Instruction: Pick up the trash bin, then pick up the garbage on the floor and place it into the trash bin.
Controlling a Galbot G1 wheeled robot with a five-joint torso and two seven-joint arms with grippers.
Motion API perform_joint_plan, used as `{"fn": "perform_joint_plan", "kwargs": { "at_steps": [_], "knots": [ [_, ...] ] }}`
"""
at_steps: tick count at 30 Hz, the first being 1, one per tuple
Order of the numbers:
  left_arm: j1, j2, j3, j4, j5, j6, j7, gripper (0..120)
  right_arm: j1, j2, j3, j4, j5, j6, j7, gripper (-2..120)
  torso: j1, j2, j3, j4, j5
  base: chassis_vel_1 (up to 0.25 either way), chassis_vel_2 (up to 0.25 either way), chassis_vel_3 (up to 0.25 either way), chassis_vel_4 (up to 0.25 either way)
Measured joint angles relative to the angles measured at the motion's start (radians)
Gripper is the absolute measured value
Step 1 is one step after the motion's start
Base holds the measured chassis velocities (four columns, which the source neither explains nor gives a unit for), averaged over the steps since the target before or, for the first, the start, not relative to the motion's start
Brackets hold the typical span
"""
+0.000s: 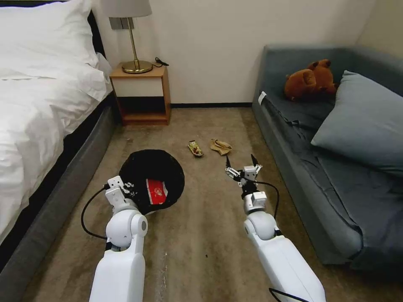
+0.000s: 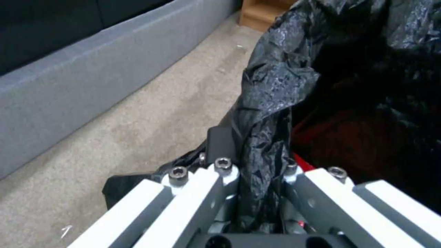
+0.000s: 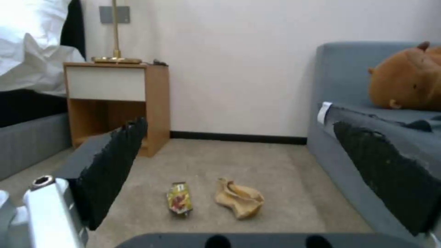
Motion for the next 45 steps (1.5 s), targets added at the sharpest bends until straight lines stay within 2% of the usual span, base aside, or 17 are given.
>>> {"fn": "perform_joint_plan", "kwargs": {
  "at_steps": [25, 45],
  "knots": [
    [0.006, 0.002, -0.006, -0.014, -0.008, 0.002, -0.001, 2, -0.005, 0.004, 0.024, -0.024, -0.005, 0.027, -0.029, 100, 0.0, 0.0, 0.0, 0.0001, -0.0002, -0.002, 0.002, 0.001, -0.002],
    [0.005, 0.004, -0.011, -0.013, -0.01, 0.001, 0.001, 2, -0.012, 0.006, 0.015, -0.031, -0.005, 0.036, -0.04, 100, 0.0, 0.0, 0.0, 0.0001, -0.0002, -0.078, 0.086, 0.087, -0.086]
  ]
}}
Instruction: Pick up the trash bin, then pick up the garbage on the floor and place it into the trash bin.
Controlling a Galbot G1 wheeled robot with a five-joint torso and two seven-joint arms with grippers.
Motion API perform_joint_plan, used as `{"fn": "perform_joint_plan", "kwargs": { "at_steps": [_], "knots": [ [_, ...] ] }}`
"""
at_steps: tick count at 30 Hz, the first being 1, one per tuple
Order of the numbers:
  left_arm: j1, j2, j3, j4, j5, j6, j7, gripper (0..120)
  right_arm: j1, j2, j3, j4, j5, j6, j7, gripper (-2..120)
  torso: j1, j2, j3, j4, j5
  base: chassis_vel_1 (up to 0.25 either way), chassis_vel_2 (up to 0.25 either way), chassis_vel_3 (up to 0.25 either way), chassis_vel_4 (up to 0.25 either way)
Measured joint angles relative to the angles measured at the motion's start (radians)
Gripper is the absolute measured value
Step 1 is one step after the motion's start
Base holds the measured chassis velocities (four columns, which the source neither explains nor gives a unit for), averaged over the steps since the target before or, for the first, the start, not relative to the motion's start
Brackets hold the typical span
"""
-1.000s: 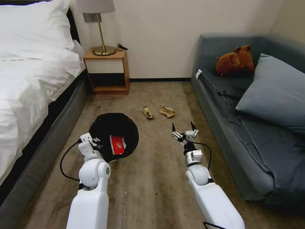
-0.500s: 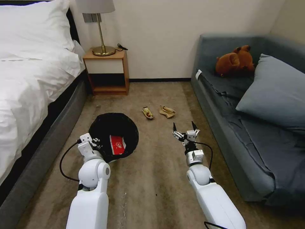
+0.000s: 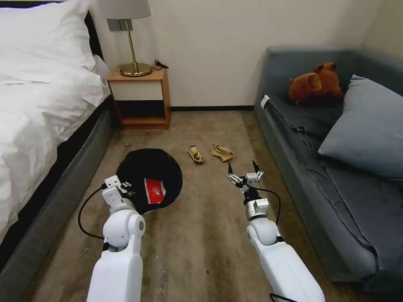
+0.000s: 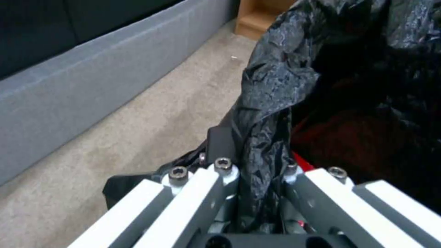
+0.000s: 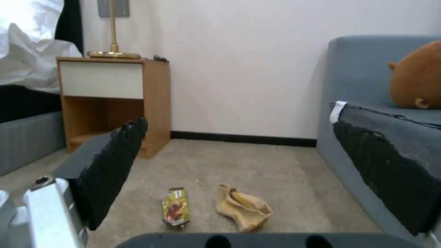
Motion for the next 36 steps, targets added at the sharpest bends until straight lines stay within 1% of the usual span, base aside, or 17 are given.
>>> {"fn": "perform_joint_plan", "kwargs": {
  "at_steps": [8, 24, 36],
  "knots": [
    [0.0, 0.003, -0.003, -0.002, -0.002, 0.0, 0.0, 2, 0.003, 0.0, -0.006, -0.001, -0.002, 0.001, -0.002, 100, 0.0, 0.0, 0.0, 0.0, 0.0, -0.103, 0.11, 0.111, -0.101],
    [0.0, -0.001, -0.002, -0.004, -0.002, 0.0, 0.0, 2, 0.004, -0.003, -0.008, -0.005, 0.007, 0.001, -0.014, 100, 0.0, 0.0, 0.0, 0.0, 0.0001, -0.132, 0.14, 0.141, -0.143],
    [0.002, -0.001, -0.003, -0.009, -0.004, 0.0, 0.0, 2, 0.001, 0.0, -0.01, -0.016, 0.009, 0.008, -0.028, 100, 0.0, 0.0, 0.0, 0.0, -0.0001, -0.191, 0.184, 0.172, -0.199]
  ]
}}
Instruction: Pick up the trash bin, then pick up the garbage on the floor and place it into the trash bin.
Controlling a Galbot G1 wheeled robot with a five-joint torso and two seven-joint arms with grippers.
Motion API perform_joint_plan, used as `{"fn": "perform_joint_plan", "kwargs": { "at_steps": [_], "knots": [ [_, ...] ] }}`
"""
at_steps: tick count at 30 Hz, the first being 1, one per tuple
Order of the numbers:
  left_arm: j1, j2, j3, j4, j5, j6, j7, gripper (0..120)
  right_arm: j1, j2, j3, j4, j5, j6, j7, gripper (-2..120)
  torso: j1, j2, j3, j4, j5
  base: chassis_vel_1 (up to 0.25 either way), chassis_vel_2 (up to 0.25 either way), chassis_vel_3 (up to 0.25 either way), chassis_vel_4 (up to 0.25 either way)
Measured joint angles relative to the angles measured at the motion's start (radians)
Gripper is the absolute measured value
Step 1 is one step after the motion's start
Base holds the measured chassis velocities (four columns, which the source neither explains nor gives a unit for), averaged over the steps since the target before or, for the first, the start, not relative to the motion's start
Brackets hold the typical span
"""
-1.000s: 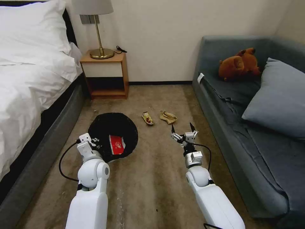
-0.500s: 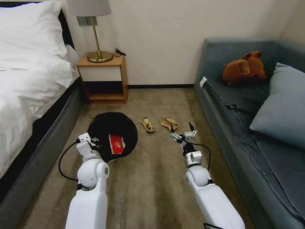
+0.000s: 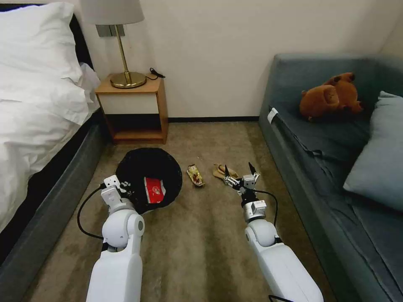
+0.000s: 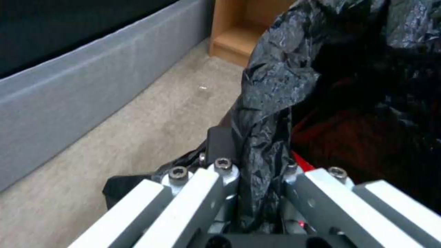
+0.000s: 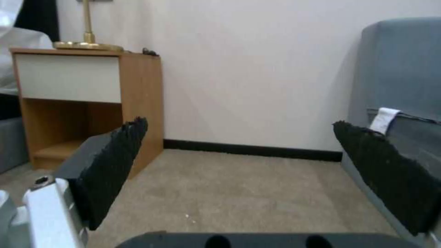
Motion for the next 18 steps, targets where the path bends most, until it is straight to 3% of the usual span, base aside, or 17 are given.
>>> {"fn": "perform_joint_plan", "kwargs": {
  "at_steps": [18],
  "knots": [
    [-0.001, 0.009, -0.008, 0.0, -0.013, -0.001, -0.001, 2, 0.006, -0.004, 0.002, -0.043, -0.006, 0.019, -0.028, 100, 0.0, 0.0, 0.0, 0.0, 0.0002, -0.187, 0.18, 0.188, -0.187]
  ]
}}
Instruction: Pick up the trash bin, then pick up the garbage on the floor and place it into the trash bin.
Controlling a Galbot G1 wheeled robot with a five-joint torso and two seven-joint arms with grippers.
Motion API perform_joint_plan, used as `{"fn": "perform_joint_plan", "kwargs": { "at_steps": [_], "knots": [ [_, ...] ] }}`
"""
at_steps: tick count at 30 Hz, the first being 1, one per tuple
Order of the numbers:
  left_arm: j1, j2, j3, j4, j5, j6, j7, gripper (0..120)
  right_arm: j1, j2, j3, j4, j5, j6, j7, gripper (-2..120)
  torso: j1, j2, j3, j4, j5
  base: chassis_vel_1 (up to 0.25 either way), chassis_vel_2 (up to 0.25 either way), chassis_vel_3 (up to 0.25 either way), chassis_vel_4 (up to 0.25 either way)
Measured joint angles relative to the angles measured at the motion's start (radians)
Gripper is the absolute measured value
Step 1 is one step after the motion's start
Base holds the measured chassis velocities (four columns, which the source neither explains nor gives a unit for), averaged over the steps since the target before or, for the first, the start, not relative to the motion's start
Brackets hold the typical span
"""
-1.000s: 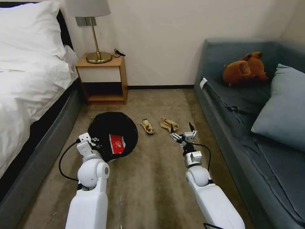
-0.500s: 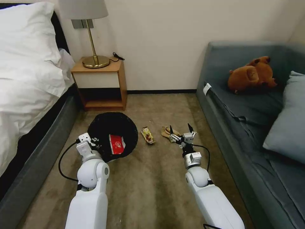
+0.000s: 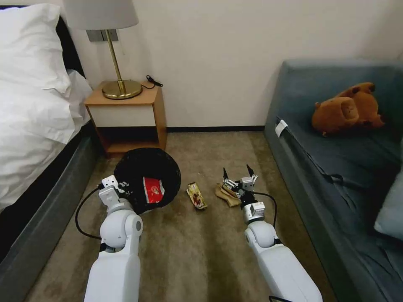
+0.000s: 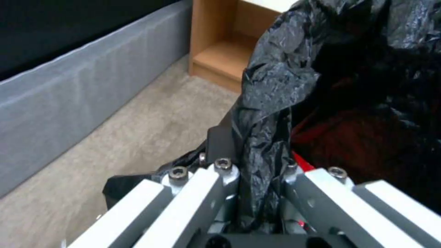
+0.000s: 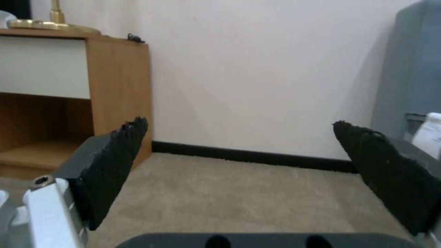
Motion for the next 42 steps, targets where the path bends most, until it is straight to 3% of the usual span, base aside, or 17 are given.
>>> {"fn": "perform_joint_plan", "kwargs": {
  "at_steps": [13, 20, 22, 23, 27, 31, 35, 42],
  "knots": [
    [0.0, -0.002, 0.003, 0.003, 0.001, 0.0, -0.001, 2, 0.022, -0.045, -0.042, -0.095, 0.001, 0.062, -0.066, 100, 0.0, 0.0, 0.0, 0.0, -0.0001, -0.088, 0.077, 0.094, -0.086],
    [0.0, -0.013, 0.01, -0.006, 0.008, 0.002, -0.003, 2, 0.048, -0.113, -0.064, -0.12, -0.009, -0.053, -0.314, 100, 0.0, 0.0, 0.0, 0.0, 0.0, 0.0, 0.0, 0.0, 0.0],
    [0.0, -0.014, 0.011, -0.007, 0.008, 0.002, -0.003, 2, 0.053, -0.119, -0.064, -0.125, -0.011, -0.066, -0.345, 100, 0.0, 0.0, 0.0, -0.0001, 0.0001, 0.0, 0.0, 0.0, 0.0],
    [0.0, -0.016, 0.012, -0.008, 0.009, 0.003, -0.003, 2, 0.064, -0.127, -0.061, -0.141, -0.022, -0.099, -0.431, 100, 0.0, 0.0, 0.0, -0.0001, -0.0001, 0.0, 0.0, 0.0, 0.0],
    [0.005, -0.015, 0.011, -0.009, 0.009, 0.003, -0.003, 2, 0.102, -0.126, -0.051, -0.204, -0.078, -0.145, -0.549, 100, 0.0, 0.0, 0.0, -0.0001, 0.0, 0.0, 0.0, 0.0, 0.0],
    [0.007, -0.012, 0.007, -0.012, 0.005, 0.003, -0.003, 2, 0.145, -0.11, -0.04, -0.275, -0.151, -0.156, -0.566, 100, 0.0, 0.0, 0.0, 0.0, -0.0002, 0.0, 0.0, 0.0, 0.0],
    [0.011, -0.007, 0.0, -0.022, -0.003, 0.003, -0.003, 2, 0.238, -0.078, -0.047, -0.425, -0.298, -0.202, -0.475, 100, 0.0, 0.0, 0.0, 0.0001, -0.0001, 0.0, 0.0, 0.0, 0.0],
    [0.009, -0.01, -0.007, -0.029, -0.007, 0.005, -0.006, 2, 0.294, -0.064, -0.049, -0.537, -0.38, -0.235, -0.471, 100, 0.0, 0.0, 0.0, 0.0001, -0.0002, 0.0, 0.0, 0.0, 0.0]
  ]
}}
